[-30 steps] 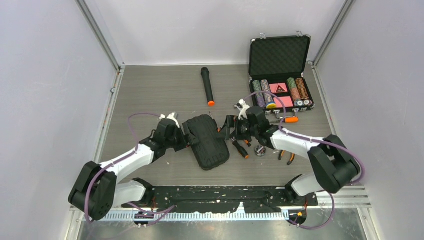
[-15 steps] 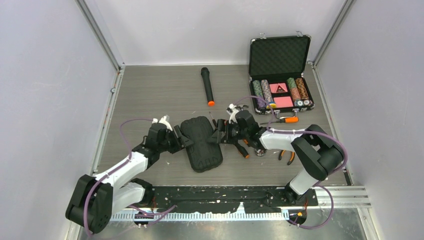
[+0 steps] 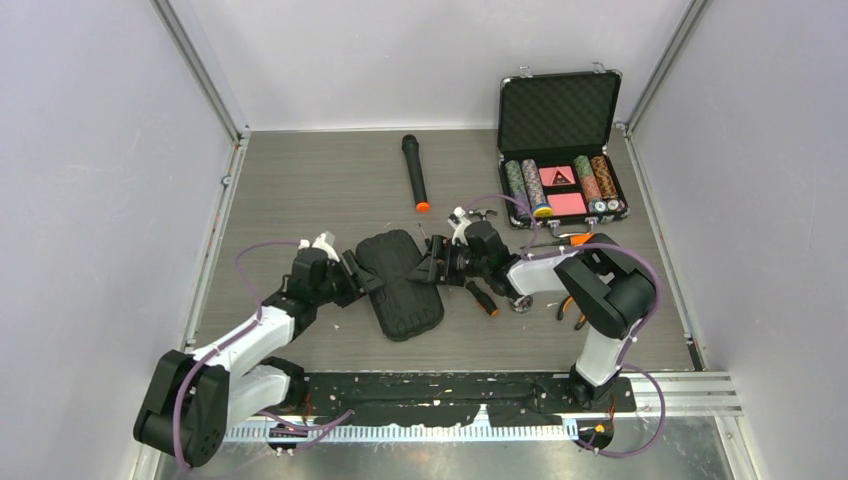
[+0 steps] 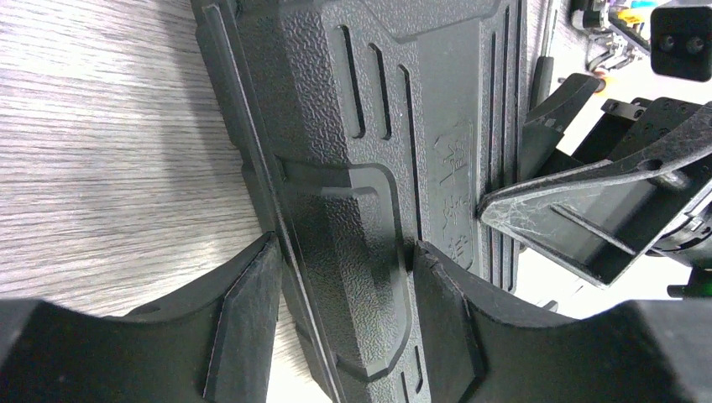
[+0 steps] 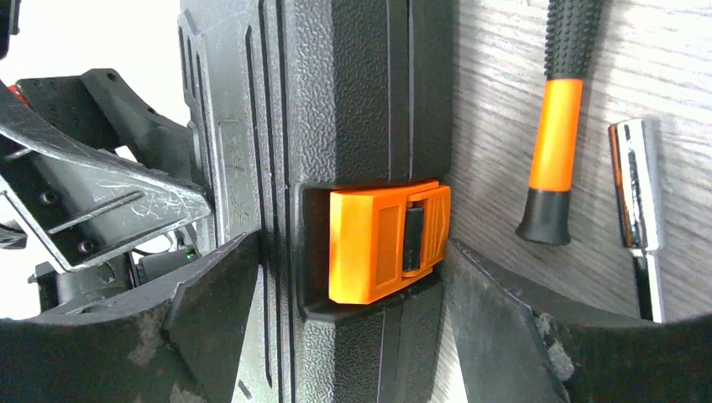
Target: Pack the tool kit
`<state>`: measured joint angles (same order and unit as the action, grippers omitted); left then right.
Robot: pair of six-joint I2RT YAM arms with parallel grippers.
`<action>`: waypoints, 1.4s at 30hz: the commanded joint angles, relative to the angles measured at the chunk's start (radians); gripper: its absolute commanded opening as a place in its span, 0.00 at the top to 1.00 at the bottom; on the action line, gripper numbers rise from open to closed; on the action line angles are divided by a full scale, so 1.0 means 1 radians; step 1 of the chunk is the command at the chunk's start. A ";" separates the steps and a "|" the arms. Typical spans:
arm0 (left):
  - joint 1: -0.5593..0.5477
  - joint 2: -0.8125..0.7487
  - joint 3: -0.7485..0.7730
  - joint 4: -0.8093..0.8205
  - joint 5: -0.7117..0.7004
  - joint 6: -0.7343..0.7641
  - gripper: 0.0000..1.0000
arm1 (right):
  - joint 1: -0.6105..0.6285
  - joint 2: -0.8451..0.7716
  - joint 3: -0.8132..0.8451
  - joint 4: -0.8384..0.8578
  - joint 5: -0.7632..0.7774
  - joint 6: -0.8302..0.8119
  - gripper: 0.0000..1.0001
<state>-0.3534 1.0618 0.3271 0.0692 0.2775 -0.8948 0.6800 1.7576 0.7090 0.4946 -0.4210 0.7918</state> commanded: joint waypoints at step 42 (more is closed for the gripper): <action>-0.001 -0.498 -0.205 -0.248 -0.118 -0.168 0.22 | 0.524 -0.379 0.252 -0.602 1.004 -0.685 0.71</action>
<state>-0.3534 0.6353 0.1444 -0.1482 0.1970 -1.0176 1.1267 1.3849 0.8955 -0.0868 0.3363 0.2161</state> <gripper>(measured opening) 0.783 0.690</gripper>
